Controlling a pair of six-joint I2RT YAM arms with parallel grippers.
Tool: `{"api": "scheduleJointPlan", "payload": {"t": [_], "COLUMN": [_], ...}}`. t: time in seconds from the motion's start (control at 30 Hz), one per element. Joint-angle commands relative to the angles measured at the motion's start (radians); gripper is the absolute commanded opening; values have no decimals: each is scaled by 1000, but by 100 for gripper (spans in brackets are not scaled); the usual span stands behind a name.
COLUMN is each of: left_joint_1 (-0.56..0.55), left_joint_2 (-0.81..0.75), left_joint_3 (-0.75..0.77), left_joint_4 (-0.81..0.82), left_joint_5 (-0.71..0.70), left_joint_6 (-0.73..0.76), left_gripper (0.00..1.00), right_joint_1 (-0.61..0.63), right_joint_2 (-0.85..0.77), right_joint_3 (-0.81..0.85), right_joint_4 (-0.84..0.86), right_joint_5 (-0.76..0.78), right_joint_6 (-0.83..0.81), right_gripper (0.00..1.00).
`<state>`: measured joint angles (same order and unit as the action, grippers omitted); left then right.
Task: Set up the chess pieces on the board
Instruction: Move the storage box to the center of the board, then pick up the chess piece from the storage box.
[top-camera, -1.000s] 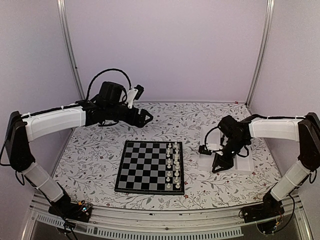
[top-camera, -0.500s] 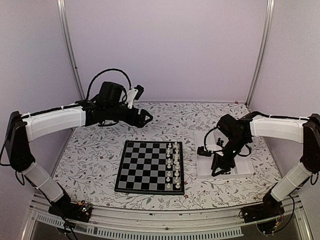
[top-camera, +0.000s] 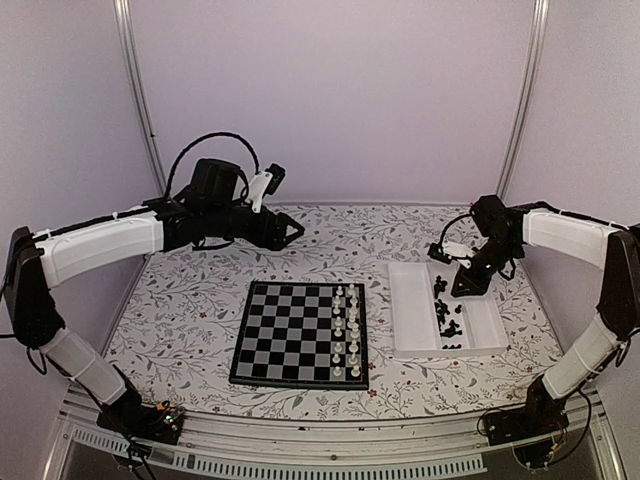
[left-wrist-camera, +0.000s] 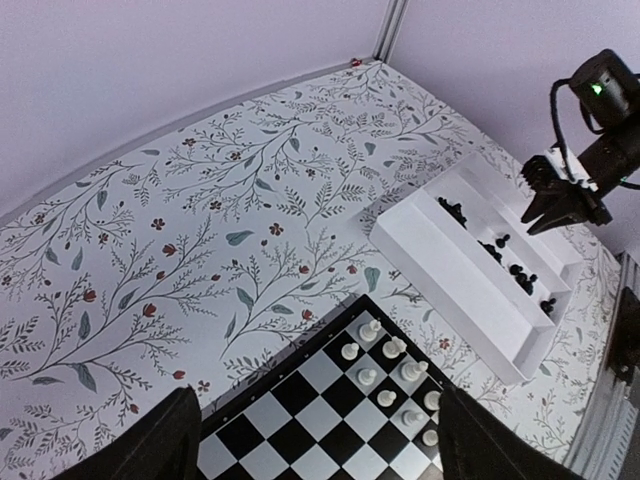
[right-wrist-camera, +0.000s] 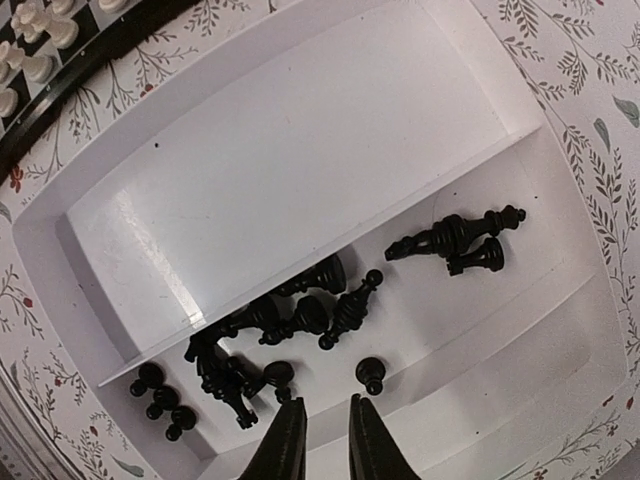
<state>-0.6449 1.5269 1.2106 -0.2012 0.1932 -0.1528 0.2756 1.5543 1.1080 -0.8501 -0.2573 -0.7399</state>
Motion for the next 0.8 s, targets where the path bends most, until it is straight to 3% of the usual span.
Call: {"api": "scheduleJointPlan", "payload": {"t": [0.0,0.77], "left_joint_1": [8,8], "left_joint_2": [-30,-21], "left_joint_3": [-11,-10], "left_joint_4": [1,-11], "left_joint_5": [9,25], "left_joint_6": [8,25], "left_gripper": [84,86], "right_joint_1": [4,39], "right_joint_2": [31,151], "right_joint_3": [21,66], "right_joint_4": [20,-45], "right_joint_5": [116,240], "right_joint_6": [-16,-356], "right_gripper": [16,25]}}
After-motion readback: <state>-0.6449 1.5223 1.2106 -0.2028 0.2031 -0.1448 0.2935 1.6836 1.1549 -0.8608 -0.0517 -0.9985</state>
